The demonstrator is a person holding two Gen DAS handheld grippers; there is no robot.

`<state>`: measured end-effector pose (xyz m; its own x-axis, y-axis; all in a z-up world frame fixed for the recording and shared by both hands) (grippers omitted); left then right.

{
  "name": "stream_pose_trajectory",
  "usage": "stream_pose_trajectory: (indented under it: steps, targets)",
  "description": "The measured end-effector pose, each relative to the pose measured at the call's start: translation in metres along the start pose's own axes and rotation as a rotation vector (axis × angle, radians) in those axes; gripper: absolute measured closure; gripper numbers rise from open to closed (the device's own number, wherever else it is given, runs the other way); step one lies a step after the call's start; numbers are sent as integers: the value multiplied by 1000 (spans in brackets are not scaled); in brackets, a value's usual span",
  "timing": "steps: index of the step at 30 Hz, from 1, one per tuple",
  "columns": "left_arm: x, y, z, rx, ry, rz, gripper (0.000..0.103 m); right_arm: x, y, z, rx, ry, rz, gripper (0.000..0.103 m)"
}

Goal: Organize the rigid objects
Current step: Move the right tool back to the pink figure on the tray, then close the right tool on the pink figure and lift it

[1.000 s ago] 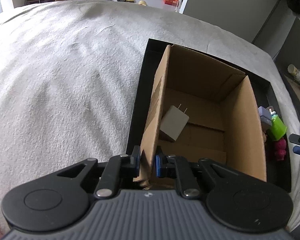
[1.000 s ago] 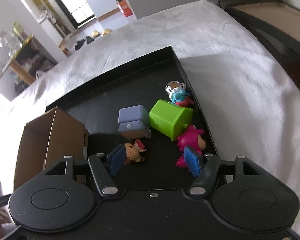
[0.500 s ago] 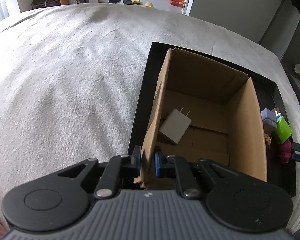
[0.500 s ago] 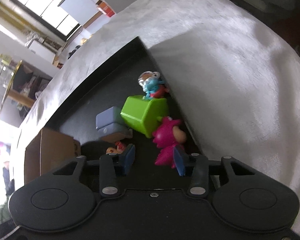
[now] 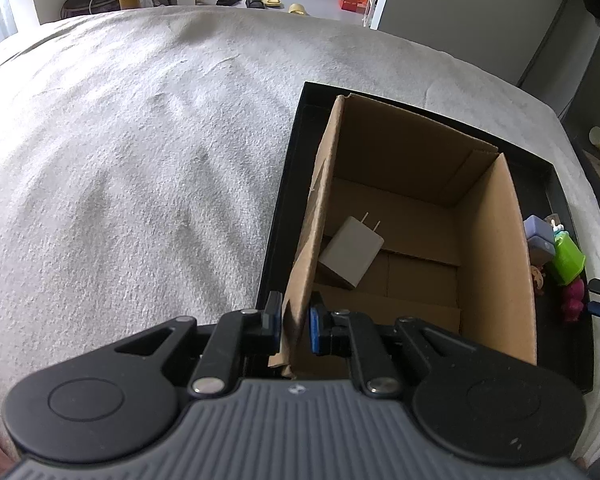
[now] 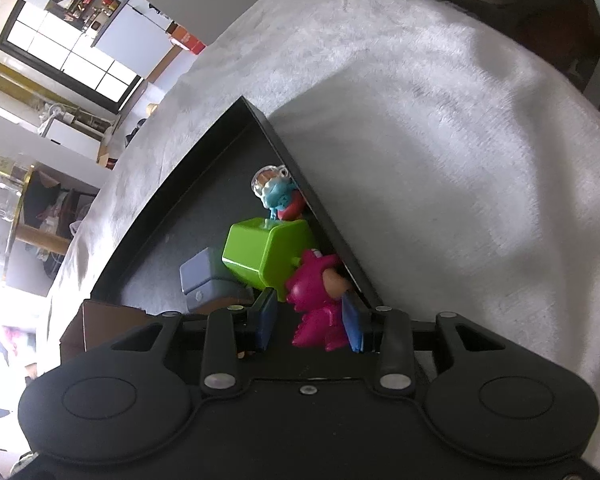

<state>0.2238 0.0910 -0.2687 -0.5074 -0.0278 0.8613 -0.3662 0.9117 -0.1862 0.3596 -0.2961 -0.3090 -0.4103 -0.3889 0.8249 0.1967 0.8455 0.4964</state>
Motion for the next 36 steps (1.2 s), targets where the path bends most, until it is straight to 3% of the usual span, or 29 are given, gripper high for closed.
stream_pose_trajectory:
  steps: [10,21,23,28,31,32,34,36]
  targets:
    - [2,2,0,12,-11,24,90,-21,-1,7,44,56,73,66]
    - [2,2,1,10,-15,36,90,-16,8,29,100,110,78,78]
    - [2,2,1,10,-15,35,90,-14,12,31,113,113,74,84]
    - [2,2,1,10,-16,36,90,-14,20,35,162,121,96,84]
    - [2,2,2,7,-17,41,90,-17,28,35,176,121,116,77]
    - [2,2,2,9,-17,44,90,-18,30,34,185,114,124,64]
    - [2,3,2,14,-17,52,90,-19,35,34,221,89,149,49]
    - [2,4,3,14,-17,58,90,-21,40,34,258,74,174,48]
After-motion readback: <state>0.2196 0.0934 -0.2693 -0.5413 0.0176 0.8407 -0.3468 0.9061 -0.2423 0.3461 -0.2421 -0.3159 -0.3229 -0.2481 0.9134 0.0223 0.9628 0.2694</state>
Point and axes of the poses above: each gripper's, at about its wrist camera, not at the fingertips, and x roughly against the way its jaws point, y to its left, z to its underside, the point moved 9 cm from there along -x, roughly the way its jaws point, and after that the axes turned 5 degrees about z, right-handed, at the moved point
